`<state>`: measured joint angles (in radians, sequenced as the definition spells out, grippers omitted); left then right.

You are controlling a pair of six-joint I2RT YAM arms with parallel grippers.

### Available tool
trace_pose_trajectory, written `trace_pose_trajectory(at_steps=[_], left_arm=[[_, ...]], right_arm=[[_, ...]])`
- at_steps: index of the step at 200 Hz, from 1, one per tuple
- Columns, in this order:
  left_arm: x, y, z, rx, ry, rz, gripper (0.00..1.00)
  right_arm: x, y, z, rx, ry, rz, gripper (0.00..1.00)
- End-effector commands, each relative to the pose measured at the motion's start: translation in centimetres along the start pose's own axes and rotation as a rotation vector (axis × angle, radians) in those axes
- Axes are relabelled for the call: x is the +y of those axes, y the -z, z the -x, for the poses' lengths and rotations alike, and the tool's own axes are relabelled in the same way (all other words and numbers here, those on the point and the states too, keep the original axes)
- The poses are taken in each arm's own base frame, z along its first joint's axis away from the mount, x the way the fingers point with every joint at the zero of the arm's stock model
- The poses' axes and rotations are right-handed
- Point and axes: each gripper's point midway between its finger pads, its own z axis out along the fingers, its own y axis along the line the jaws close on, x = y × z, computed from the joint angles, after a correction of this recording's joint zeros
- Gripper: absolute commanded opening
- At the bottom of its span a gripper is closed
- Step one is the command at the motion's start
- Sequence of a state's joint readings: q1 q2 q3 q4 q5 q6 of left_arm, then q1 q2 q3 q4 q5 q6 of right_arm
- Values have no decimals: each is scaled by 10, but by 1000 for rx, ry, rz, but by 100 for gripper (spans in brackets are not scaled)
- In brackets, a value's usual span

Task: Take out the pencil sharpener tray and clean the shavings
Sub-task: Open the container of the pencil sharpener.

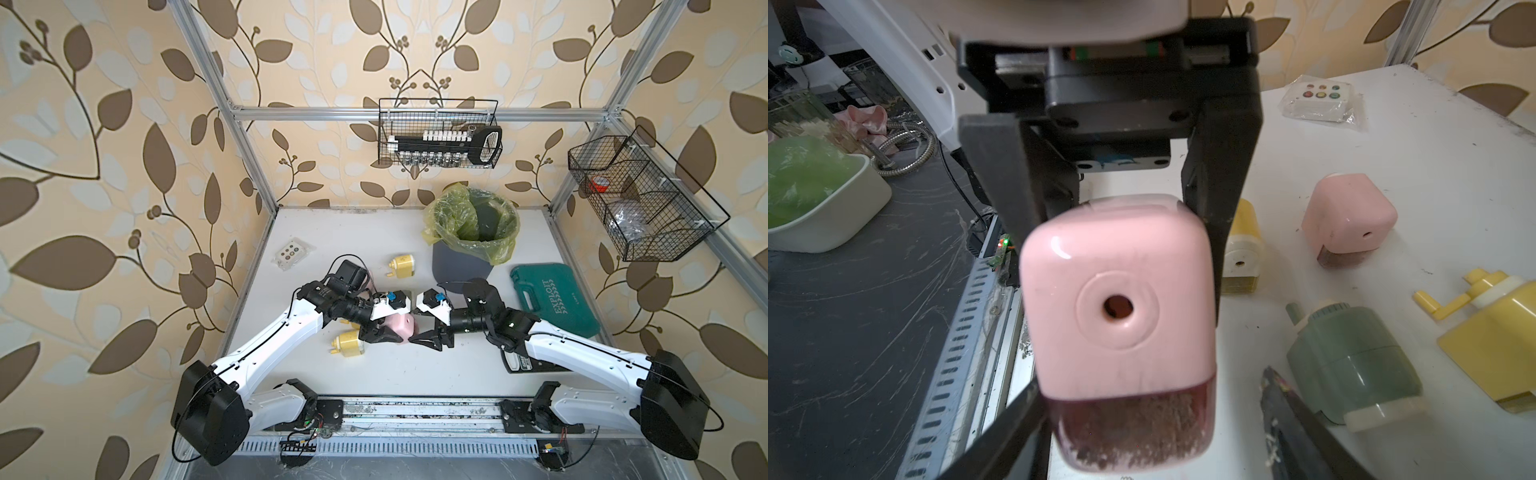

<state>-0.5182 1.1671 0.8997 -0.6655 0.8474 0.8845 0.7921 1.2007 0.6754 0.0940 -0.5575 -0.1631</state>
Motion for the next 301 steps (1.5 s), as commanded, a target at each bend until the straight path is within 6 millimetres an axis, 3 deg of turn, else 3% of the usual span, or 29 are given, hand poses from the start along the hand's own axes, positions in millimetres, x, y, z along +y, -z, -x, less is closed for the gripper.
trace_pose_trajectory(at_steps=[1,21,50,76,102,118,140,180,239,301], left_arm=[[-10,5,9,-31,-38,-10,0],[-11,6,10,-35,-37,-13,0],[-11,5,9,-33,-34,-15,0],[-11,5,8,-34,-36,-15,0],[-12,3,6,-25,-44,-15,0],[-14,1,6,-20,-47,-18,0],[-15,1,6,-20,-52,-20,0],[-15,0,5,-18,-52,-19,0],[-16,0,5,-19,-52,-19,0],[-18,0,6,-29,-54,-21,0]], right_arm=[[2,0,-7,6,19,-1,70],[4,1,-9,20,38,-3,69],[4,2,-9,19,44,-12,56],[4,3,-8,14,32,-15,51],[3,4,-4,4,26,-19,51],[4,5,0,-1,22,-18,65],[5,7,4,-11,33,-19,66],[6,8,3,-2,32,-14,56],[5,7,2,-7,13,-18,49],[4,2,4,12,-8,-4,24]])
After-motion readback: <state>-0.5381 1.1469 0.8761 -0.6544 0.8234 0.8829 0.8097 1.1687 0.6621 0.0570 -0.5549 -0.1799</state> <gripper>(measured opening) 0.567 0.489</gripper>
